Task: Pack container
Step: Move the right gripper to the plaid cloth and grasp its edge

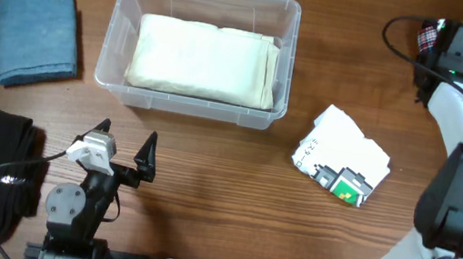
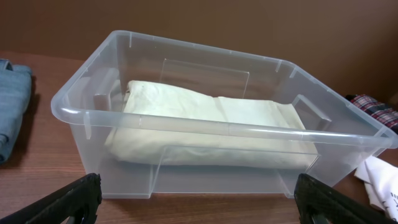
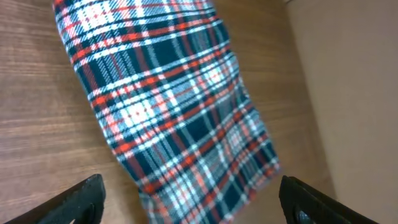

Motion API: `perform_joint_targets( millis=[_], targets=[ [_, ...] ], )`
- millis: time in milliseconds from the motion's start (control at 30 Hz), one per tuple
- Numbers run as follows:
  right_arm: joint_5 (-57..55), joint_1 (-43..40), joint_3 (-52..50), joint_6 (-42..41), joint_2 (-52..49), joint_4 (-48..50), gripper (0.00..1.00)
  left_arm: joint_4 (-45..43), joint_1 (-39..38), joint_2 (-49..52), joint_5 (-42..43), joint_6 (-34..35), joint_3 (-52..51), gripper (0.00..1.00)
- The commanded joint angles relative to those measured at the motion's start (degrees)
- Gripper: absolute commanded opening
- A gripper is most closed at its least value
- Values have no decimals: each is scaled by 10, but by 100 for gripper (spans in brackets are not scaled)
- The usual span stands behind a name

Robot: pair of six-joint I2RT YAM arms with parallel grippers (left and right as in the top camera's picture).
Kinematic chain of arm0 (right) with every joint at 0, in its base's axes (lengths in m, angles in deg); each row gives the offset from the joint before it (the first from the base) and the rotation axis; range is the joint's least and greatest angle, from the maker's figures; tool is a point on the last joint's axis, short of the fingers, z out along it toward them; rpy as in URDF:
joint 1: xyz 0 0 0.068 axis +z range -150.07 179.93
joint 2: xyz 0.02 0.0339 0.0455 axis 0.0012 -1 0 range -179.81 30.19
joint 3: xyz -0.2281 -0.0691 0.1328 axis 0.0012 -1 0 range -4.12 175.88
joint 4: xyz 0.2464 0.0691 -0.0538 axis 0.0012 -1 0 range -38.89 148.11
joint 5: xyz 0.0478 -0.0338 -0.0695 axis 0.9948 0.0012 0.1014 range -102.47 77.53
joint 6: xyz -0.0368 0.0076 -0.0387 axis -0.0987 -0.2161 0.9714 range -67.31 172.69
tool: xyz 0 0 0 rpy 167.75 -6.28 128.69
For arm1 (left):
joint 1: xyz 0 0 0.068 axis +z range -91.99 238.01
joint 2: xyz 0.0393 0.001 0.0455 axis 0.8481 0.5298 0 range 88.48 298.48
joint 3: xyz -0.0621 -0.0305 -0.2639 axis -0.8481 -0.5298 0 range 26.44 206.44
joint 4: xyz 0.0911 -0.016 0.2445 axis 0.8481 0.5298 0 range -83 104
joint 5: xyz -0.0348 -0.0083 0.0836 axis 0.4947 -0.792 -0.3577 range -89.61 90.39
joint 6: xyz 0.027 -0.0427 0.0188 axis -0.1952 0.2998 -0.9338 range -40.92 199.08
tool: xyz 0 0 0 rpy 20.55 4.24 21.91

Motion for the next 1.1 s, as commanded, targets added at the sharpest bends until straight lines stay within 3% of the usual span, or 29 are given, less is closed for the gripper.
perform_joint_targets(
  millis=[0,167,500,667,833,900,967,1067],
  targets=[
    [31,-16,5,14,-20,16,93,2,4,-1,7,5,-2,100],
    [126,-36,5,-2,-34,21,93,2,4,-1,7,5,-2,100],
    [136,-37,5,-4,-80,58,93,2,4,-1,7,5,-2,100],
    [111,-37,5,53,-113,83,90,2,4,-1,7,5,-2,100],
    [104,-40,5,52,-129,99,91,2,4,-1,7,5,-2,100],
    [104,-42,5,52,-133,97,81,2,4,-1,7,5,-2,100],
    [104,-42,5,51,-134,90,61,2,4,-1,7,5,-2,100],
    [106,-42,5,51,-134,86,47,2,4,-1,7,5,-2,100]
  ],
)
